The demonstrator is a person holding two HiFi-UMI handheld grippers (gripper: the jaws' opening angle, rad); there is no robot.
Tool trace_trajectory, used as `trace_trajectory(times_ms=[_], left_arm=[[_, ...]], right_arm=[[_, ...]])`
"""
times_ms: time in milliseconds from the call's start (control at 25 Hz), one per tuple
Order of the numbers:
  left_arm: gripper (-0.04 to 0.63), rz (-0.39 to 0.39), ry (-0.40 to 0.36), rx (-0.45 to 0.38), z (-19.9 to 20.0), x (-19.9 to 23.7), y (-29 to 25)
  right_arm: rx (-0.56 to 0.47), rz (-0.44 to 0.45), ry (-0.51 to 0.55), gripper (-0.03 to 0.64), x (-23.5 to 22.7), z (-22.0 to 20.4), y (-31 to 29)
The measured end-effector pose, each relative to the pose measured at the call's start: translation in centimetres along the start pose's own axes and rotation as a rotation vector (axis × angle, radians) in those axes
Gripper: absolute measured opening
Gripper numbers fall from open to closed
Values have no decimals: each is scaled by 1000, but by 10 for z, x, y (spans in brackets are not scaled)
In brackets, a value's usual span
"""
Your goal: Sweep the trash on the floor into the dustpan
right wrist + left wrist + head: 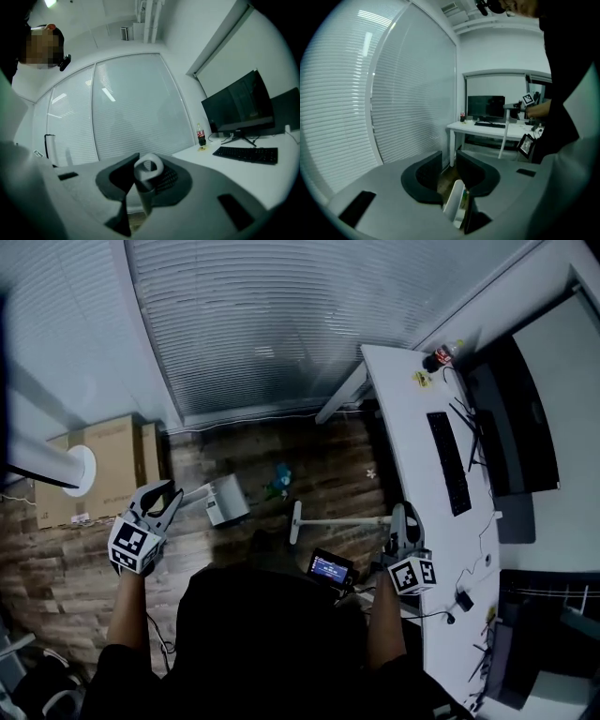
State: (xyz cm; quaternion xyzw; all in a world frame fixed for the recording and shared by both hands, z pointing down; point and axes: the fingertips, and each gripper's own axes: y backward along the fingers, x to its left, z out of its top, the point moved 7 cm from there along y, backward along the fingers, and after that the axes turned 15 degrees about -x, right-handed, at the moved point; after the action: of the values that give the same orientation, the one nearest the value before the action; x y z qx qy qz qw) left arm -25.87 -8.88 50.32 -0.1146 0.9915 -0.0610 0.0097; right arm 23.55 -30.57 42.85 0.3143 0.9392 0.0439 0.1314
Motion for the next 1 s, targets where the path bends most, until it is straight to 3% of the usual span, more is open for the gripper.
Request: trace_trajectory(times_ms=[120,320,600,800,1000], left_arm=[[135,-67,-64,124,-11,-1,-10],[154,-138,-155,326,-38,-8,-23],[229,-202,-201,592,-80,-13,-33],[233,-245,-209,735,-105,-16,-39],[221,-239,-195,794,-117,-20,-40]], right_arm=[[0,28,-11,80,-17,-1,-23],[15,87,-14,80,-40,-3,-59],[37,159,0,80,-65,-10,-100],[43,220,18,80,-77,-17,-125],[36,250,38,78,-92,-26,-150]])
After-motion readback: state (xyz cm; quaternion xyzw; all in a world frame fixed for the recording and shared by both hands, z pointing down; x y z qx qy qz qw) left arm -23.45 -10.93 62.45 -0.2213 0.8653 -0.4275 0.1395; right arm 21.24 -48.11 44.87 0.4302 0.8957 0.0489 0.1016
